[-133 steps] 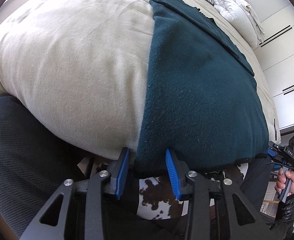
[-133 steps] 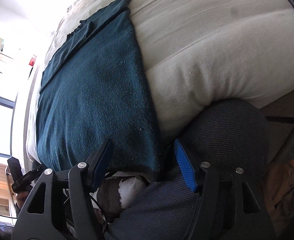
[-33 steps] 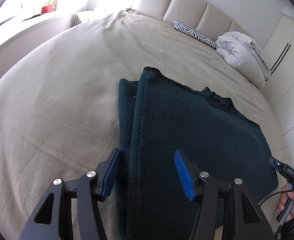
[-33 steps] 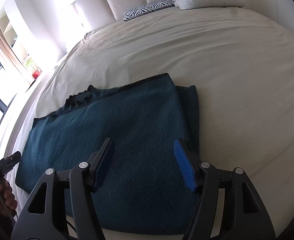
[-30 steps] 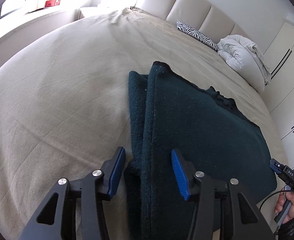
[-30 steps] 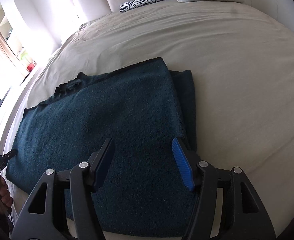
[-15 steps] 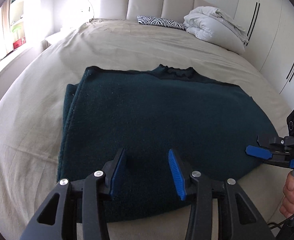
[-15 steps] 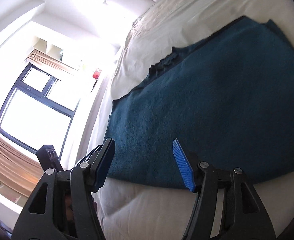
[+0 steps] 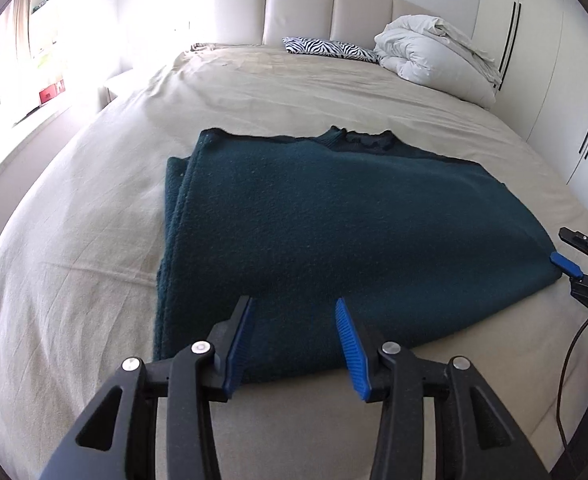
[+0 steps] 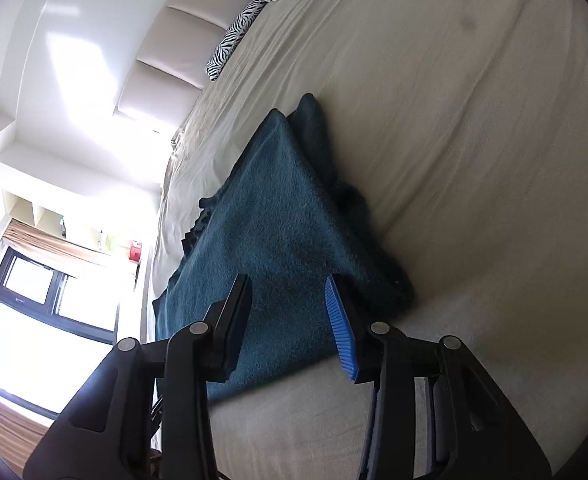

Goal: Fold small clothes

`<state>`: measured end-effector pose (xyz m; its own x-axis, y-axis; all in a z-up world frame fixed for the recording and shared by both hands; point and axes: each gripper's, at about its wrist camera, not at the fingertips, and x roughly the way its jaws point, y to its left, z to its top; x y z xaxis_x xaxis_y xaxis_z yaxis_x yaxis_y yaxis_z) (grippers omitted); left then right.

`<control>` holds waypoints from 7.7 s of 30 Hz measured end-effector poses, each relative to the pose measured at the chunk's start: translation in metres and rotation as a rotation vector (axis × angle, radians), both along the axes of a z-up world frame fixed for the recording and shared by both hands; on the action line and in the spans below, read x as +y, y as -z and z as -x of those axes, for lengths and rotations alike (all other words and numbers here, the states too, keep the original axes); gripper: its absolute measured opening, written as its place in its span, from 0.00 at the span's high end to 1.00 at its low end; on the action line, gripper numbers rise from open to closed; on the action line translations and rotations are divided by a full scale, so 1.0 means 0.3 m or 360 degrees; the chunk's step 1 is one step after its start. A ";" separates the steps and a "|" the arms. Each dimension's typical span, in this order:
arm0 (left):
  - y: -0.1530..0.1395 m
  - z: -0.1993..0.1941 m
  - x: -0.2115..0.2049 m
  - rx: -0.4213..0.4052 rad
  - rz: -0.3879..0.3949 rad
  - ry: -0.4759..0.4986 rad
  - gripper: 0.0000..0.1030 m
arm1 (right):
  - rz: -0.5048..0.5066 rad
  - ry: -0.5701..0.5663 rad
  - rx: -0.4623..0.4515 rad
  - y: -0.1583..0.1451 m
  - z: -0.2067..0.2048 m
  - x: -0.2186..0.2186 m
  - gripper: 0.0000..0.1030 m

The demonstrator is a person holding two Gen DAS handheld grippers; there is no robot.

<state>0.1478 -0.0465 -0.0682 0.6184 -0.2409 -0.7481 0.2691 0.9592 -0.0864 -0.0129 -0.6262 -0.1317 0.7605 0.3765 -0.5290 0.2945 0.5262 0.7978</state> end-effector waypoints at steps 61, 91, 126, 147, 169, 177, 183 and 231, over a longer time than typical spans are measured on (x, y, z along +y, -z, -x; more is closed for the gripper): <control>0.101 -0.272 0.423 0.0331 0.0798 -0.0373 0.37 | 0.0058 -0.0526 -0.0091 -0.151 0.016 0.459 0.47; 0.152 -0.371 0.436 0.0537 0.0888 -0.0224 0.88 | -0.0055 -0.1116 0.0177 -0.077 -0.743 0.940 0.49; -0.008 -0.296 -0.329 0.0349 0.0833 0.0435 0.57 | -0.0757 -0.0848 0.0109 0.010 -0.857 0.342 0.32; -0.056 -0.110 -0.131 0.0188 0.0755 0.0346 0.57 | -0.0065 -0.0882 0.0298 -0.153 -0.792 0.345 0.89; 0.027 -0.290 -0.550 0.0238 0.0507 0.0487 0.55 | -0.0144 -0.0497 0.0347 -0.086 -0.601 -0.146 0.83; 0.036 -0.272 -0.583 0.0224 0.0430 0.0493 0.54 | 0.0081 -0.0548 0.0306 -0.203 -0.408 -0.048 0.49; 0.042 -0.258 -0.580 0.0236 0.0406 0.0495 0.54 | 0.0065 -0.0478 0.0368 -0.150 -0.300 -0.030 0.80; -0.072 -0.289 -0.592 0.0076 0.0188 0.0482 0.54 | 0.0031 -0.0491 -0.0009 -0.274 -0.215 0.058 0.92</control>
<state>0.2347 -0.2241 -0.0466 0.4705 -0.4951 -0.7304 0.5336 0.8189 -0.2114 0.0517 -0.6087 -0.0494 0.6149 0.5799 -0.5344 0.1137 0.6054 0.7878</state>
